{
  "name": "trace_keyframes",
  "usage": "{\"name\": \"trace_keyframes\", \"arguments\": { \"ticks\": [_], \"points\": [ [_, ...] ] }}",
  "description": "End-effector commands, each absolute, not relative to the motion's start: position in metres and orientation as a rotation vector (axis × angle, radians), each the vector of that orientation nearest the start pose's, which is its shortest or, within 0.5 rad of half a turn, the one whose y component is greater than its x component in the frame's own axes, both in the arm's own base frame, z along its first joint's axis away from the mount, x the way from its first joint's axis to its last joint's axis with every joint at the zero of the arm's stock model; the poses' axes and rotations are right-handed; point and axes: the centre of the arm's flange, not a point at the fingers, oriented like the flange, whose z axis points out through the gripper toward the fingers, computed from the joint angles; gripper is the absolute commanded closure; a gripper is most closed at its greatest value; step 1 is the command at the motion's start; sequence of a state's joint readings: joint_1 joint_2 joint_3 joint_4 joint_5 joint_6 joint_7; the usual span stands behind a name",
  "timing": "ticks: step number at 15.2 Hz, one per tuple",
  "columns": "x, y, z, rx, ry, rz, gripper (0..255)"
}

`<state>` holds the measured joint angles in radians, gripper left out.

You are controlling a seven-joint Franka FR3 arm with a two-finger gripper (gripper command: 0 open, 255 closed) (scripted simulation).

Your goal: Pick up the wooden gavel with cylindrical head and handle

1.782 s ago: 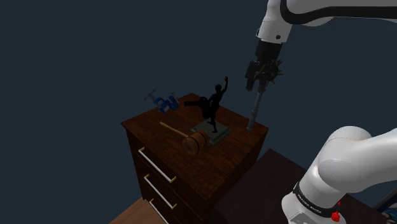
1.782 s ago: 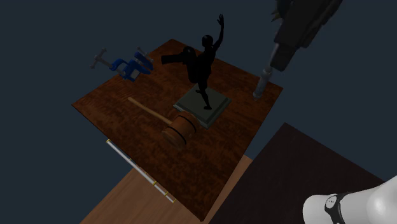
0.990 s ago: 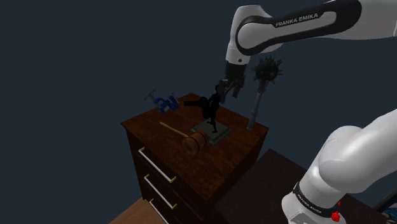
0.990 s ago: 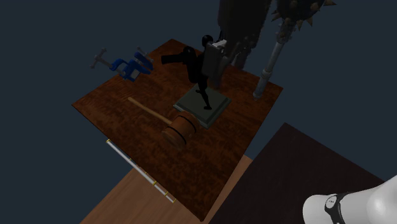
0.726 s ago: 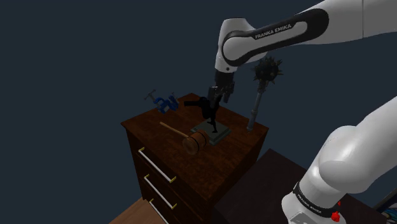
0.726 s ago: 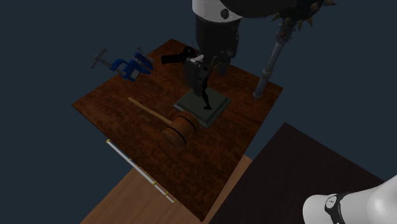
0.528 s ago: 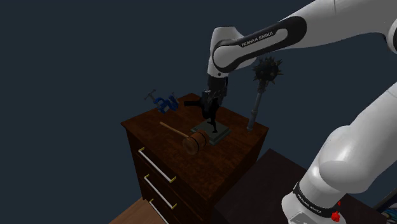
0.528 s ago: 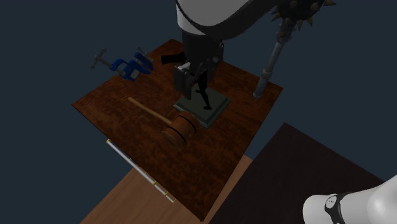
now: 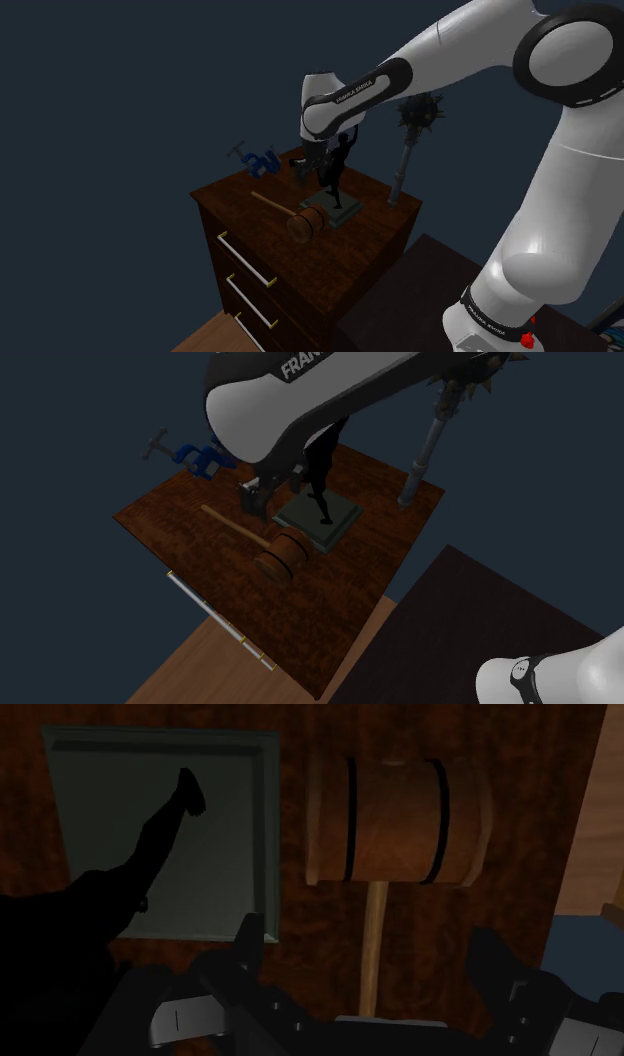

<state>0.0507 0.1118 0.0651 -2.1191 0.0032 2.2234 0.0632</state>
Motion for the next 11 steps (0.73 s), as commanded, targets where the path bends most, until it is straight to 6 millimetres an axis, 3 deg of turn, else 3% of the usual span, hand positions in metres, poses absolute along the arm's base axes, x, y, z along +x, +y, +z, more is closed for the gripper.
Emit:
{"name": "trace_keyframes", "arguments": {
  "ticks": [1,11],
  "points": [
    [0.571,0.073,0.340,-3.135,-0.090,0.017,0],
    [0.660,0.105,0.245,-3.152,-0.145,0.043,0]
  ]
}}
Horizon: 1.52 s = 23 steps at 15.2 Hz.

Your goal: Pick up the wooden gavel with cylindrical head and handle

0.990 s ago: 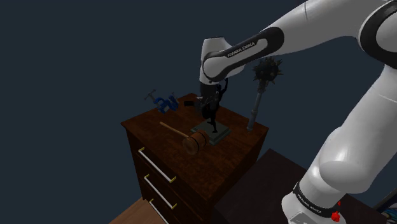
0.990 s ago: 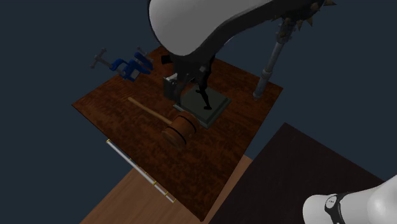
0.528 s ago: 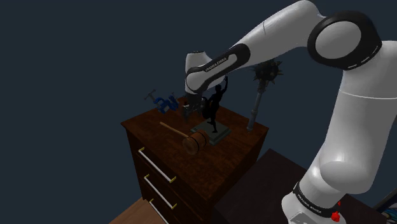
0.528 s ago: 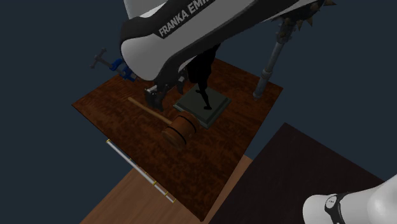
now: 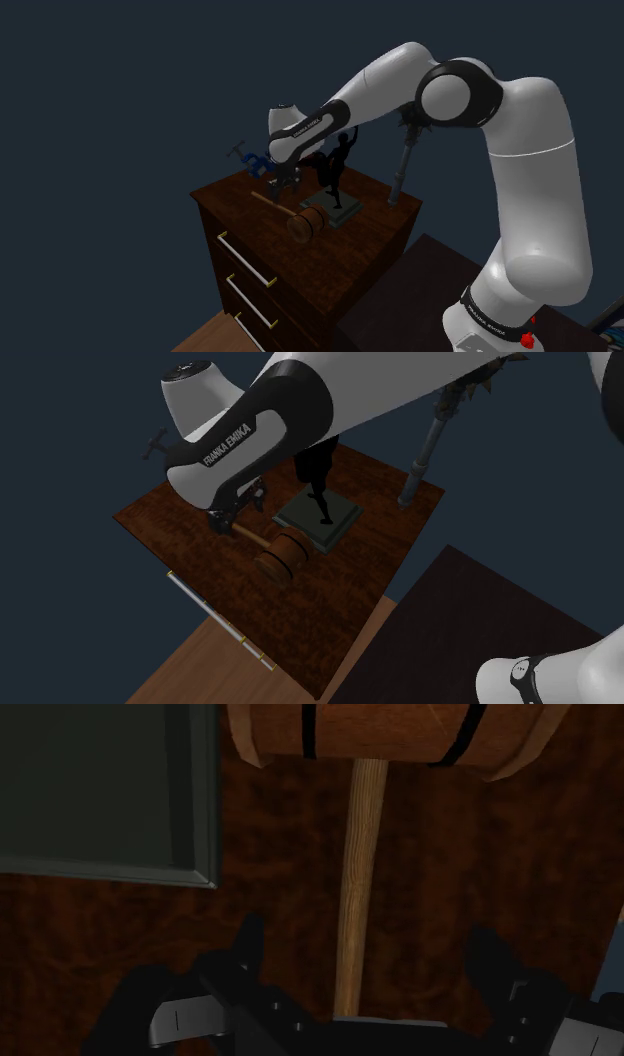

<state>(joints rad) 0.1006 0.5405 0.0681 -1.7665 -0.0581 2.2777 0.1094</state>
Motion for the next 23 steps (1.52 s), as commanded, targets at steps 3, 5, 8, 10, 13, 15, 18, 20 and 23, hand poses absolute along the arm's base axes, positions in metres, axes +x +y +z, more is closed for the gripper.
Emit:
{"name": "trace_keyframes", "arguments": {
  "ticks": [3,5,8,10,13,15,18,20,23],
  "points": [
    [0.666,0.107,0.229,-3.153,-0.148,0.045,0],
    [0.666,0.107,0.218,-3.153,-0.148,0.045,0],
    [0.665,0.107,0.202,-3.153,-0.148,0.045,0],
    [0.666,0.107,0.199,-3.153,-0.148,0.045,0],
    [0.666,0.106,0.199,-3.153,-0.148,0.045,255],
    [0.666,0.107,0.199,-3.153,-0.148,0.045,255],
    [0.666,0.107,0.199,-3.153,-0.148,0.045,255],
    [0.666,0.107,0.199,-3.153,-0.148,0.045,255],
    [0.665,0.107,0.215,-3.153,-0.148,0.045,255]
  ]
}}
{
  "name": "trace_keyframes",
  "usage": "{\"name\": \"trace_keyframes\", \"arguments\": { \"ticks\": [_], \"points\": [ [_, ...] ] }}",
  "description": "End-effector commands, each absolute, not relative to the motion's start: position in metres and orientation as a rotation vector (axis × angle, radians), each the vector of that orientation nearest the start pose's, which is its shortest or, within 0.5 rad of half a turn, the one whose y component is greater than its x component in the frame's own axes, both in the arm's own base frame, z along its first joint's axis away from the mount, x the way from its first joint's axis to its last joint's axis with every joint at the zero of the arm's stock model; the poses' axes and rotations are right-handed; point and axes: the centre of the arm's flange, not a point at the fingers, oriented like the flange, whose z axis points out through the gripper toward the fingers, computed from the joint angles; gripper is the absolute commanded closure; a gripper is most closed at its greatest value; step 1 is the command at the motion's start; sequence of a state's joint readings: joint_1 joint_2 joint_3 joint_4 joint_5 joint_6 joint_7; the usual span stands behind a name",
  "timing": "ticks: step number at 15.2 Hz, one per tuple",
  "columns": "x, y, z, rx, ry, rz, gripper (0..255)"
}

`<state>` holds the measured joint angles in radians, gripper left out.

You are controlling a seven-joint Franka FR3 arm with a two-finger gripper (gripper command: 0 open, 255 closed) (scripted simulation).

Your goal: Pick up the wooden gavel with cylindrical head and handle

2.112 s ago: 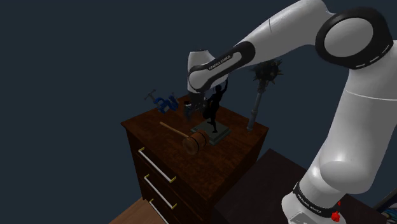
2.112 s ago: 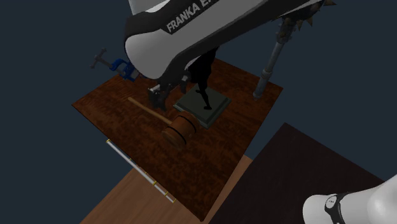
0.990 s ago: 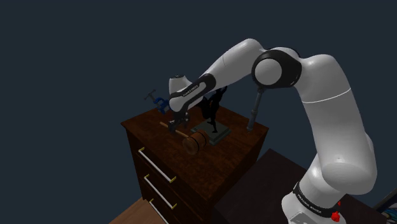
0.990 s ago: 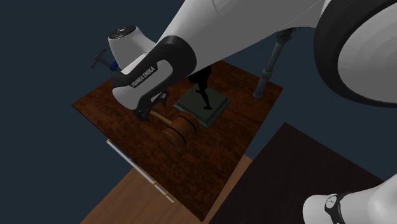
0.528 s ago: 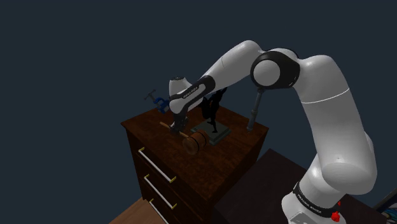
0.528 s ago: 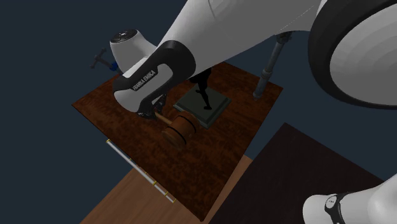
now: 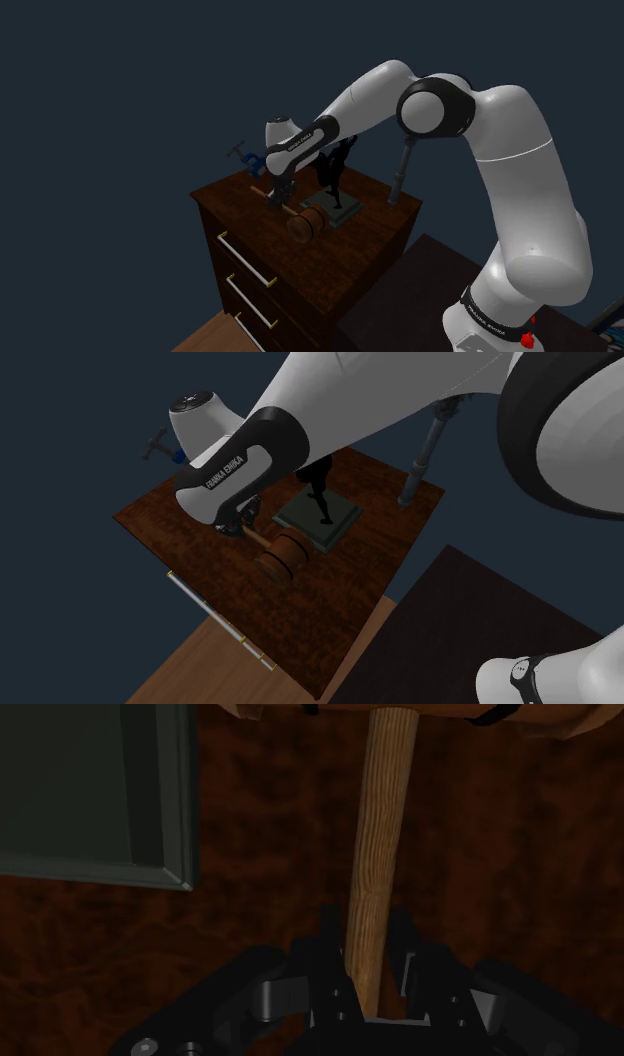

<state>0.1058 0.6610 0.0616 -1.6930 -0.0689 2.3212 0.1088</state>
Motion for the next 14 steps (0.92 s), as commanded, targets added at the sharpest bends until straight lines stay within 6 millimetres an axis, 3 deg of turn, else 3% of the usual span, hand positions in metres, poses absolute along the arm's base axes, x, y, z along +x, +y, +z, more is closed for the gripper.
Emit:
{"name": "trace_keyframes", "arguments": {
  "ticks": [1,12,14],
  "points": [
    [0.665,0.107,0.220,-3.153,-0.148,0.045,255],
    [0.666,0.107,0.278,-3.153,-0.148,0.045,255],
    [0.666,0.107,0.279,-3.153,-0.148,0.045,255]
  ]
}}
